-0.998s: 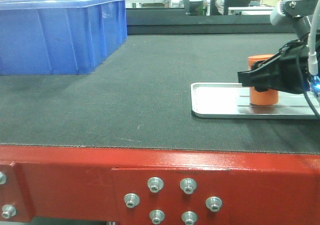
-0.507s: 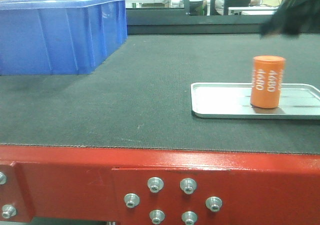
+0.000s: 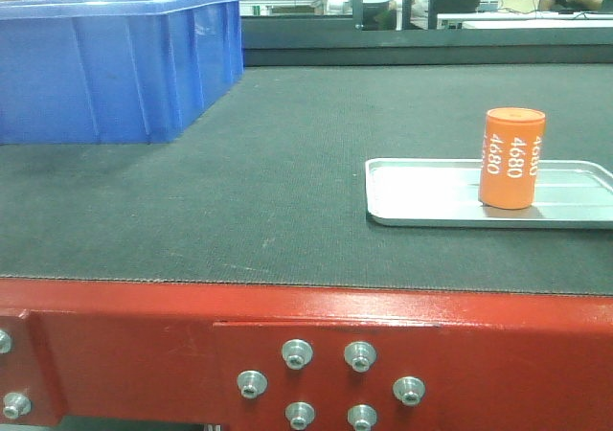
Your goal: Grab orange capacitor from left shelf to right conveyor
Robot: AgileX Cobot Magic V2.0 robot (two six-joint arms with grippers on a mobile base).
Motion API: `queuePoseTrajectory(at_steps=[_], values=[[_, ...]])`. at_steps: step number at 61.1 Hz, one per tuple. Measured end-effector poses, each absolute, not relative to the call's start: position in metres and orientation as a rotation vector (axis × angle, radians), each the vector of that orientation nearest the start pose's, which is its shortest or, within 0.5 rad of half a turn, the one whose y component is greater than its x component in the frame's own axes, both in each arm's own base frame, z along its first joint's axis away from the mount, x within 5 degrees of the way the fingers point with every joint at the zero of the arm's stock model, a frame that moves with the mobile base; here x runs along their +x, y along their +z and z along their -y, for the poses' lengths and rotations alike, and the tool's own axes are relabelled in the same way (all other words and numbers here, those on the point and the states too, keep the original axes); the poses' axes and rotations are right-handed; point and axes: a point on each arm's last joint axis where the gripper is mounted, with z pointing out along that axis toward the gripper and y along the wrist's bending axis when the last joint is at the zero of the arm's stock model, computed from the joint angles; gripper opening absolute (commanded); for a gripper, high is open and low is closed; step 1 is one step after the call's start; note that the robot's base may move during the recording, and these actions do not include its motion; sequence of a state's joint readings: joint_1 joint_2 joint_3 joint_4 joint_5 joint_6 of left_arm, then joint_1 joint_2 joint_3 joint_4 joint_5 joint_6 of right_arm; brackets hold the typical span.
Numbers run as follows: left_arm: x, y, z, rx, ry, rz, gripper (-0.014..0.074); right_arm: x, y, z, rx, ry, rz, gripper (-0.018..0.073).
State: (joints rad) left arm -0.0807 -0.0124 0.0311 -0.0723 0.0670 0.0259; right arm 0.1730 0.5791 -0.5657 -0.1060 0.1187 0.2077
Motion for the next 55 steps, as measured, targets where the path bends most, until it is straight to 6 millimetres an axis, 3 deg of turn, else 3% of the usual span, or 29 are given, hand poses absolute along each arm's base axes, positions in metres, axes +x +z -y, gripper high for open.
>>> queuePoseTrajectory(at_steps=[12, 37, 47, 55], values=[[0.057, 0.197, 0.005, 0.031, -0.104, -1.570, -0.0127, 0.105, 0.353, -0.017, -0.041, 0.208, -1.561, 0.0056], [0.057, 0.197, 0.005, 0.031, -0.104, -1.570, -0.0127, 0.105, 0.352, -0.017, -0.043, 0.205, -1.567, 0.0056], [0.057, 0.197, 0.005, 0.031, -0.104, -1.570, -0.0127, 0.101, 0.339, -0.013, -0.076, 0.127, -1.585, 0.0056], [0.057, 0.197, 0.005, 0.031, -0.104, -1.570, -0.0127, 0.086, 0.314, -0.003, -0.023, 0.027, -1.583, 0.0056]])
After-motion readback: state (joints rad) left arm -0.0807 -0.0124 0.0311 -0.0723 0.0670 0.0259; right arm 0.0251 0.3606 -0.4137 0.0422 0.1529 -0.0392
